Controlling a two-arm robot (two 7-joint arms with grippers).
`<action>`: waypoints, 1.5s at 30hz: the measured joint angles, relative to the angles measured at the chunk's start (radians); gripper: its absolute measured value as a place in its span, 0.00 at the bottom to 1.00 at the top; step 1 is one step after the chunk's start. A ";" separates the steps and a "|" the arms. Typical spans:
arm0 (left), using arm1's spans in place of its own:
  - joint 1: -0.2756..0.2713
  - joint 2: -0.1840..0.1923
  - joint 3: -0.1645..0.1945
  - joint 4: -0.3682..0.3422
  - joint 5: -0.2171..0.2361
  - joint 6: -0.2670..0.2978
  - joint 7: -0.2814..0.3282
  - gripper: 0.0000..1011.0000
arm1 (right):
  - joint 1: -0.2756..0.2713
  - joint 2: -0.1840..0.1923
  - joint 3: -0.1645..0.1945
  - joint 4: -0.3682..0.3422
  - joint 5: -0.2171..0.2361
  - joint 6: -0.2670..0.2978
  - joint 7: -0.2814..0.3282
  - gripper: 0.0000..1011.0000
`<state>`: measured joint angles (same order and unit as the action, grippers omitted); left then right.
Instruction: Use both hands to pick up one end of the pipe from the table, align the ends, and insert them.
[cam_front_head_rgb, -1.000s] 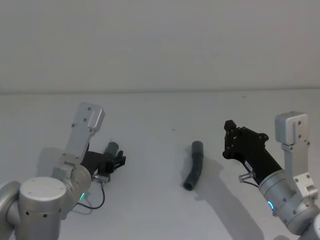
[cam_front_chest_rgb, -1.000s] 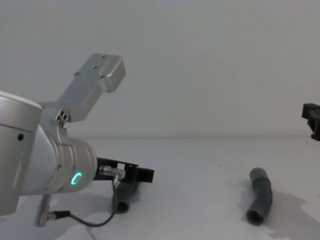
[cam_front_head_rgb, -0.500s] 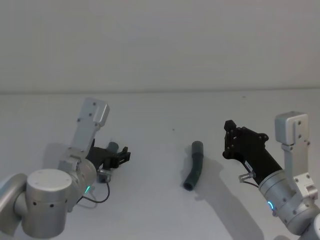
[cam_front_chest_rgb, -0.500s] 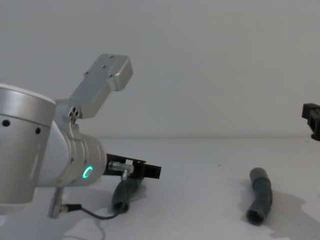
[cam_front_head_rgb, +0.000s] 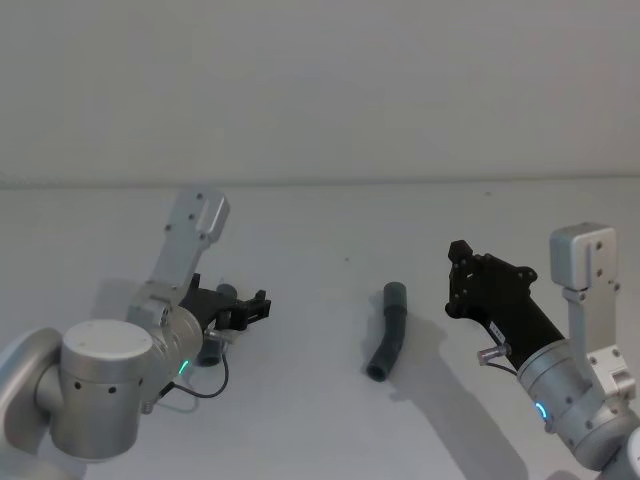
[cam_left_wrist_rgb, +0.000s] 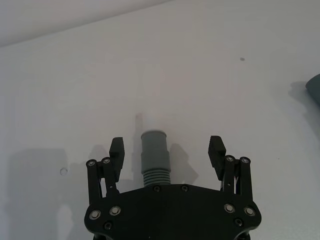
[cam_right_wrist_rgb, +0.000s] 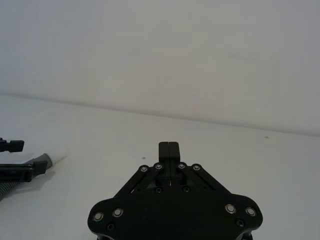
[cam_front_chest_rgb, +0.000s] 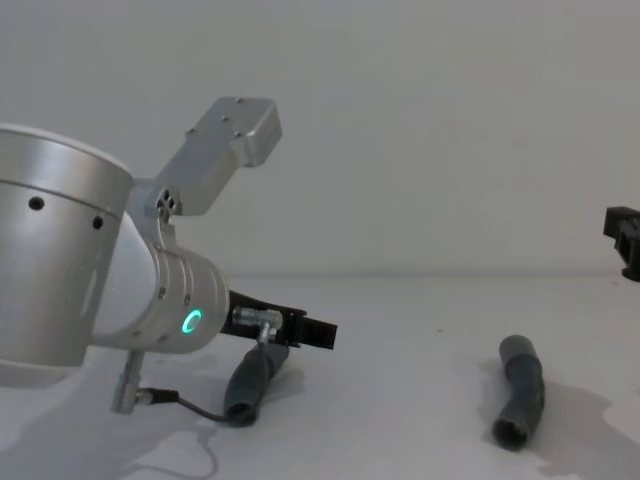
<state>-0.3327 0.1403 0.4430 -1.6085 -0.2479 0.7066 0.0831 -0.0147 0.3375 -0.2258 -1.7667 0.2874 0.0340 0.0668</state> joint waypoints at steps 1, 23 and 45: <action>-0.001 -0.003 -0.002 -0.001 -0.001 0.008 0.000 0.99 | 0.000 0.000 0.000 0.000 0.000 0.000 0.000 0.00; -0.010 -0.012 -0.010 0.014 0.007 0.070 -0.009 0.99 | 0.000 0.000 0.000 0.000 0.000 0.000 0.000 0.00; 0.002 -0.041 -0.027 0.054 0.015 0.059 -0.010 0.90 | 0.000 0.000 0.000 0.000 0.000 0.000 0.000 0.00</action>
<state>-0.3309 0.0989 0.4161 -1.5548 -0.2331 0.7659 0.0730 -0.0147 0.3374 -0.2259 -1.7667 0.2874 0.0341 0.0668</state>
